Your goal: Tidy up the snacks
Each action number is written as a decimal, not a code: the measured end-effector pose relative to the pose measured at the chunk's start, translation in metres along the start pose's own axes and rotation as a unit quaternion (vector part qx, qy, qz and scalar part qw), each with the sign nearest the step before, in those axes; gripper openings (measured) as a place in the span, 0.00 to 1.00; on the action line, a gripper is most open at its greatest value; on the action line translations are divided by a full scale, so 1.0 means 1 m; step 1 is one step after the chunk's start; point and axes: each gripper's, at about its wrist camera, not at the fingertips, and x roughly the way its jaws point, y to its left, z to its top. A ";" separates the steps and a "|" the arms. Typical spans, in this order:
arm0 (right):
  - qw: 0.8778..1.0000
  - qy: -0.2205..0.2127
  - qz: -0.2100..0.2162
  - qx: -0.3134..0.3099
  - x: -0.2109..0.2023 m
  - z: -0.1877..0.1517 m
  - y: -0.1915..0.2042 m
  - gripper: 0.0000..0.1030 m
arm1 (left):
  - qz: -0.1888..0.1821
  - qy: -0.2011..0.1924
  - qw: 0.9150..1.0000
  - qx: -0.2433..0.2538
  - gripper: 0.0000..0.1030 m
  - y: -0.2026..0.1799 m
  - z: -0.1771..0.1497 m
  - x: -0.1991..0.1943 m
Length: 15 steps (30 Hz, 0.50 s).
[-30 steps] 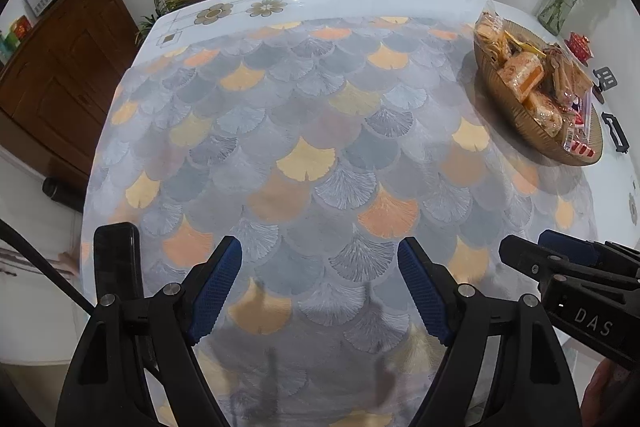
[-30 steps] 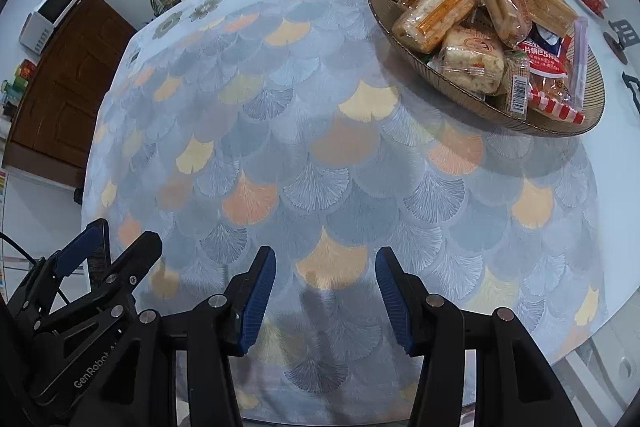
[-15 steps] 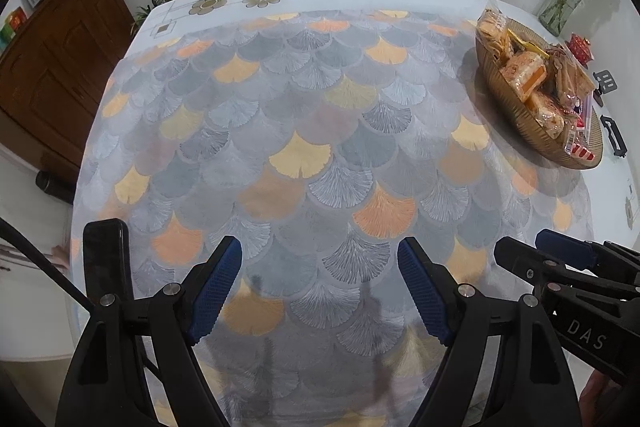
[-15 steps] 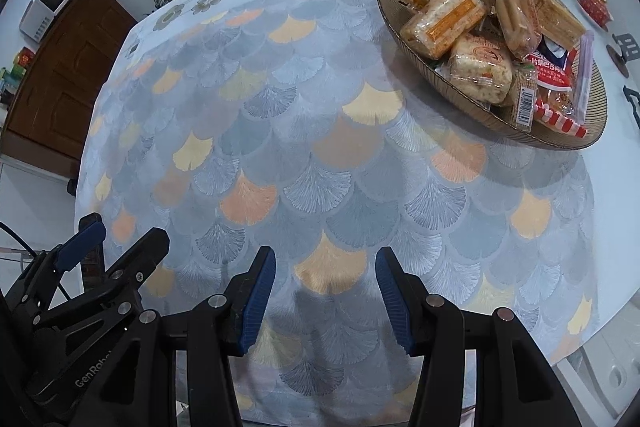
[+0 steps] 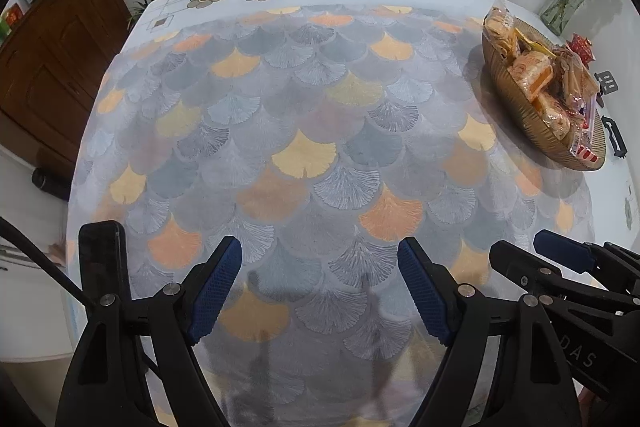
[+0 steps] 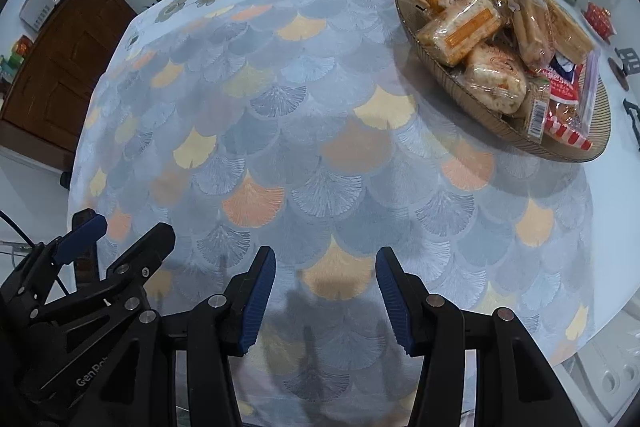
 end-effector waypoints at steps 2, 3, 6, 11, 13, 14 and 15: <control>1.000 0.001 -0.002 -0.001 0.001 0.000 0.002 0.49 | -0.003 0.001 1.000 -0.004 0.77 0.002 0.000 0.001; 1.000 0.000 -0.004 -0.003 0.001 0.000 0.003 0.49 | -0.004 0.002 1.000 -0.005 0.77 0.003 0.001 0.002; 1.000 -0.002 -0.007 -0.004 0.001 0.002 0.007 0.49 | -0.005 0.005 1.000 -0.006 0.77 0.006 0.002 0.004; 1.000 0.002 0.012 0.014 0.004 0.002 0.008 0.49 | -0.023 0.016 0.999 -0.019 0.77 0.015 0.003 0.007; 1.000 0.007 0.009 0.012 0.007 0.003 0.009 0.49 | -0.032 0.020 0.999 -0.033 0.77 0.020 0.003 0.009; 1.000 0.008 0.008 0.010 0.007 0.003 0.010 0.49 | -0.030 0.020 0.999 -0.035 0.77 0.021 0.003 0.010; 1.000 0.008 0.007 0.008 0.007 0.003 0.012 0.49 | -0.025 0.020 0.999 -0.033 0.77 0.022 0.003 0.010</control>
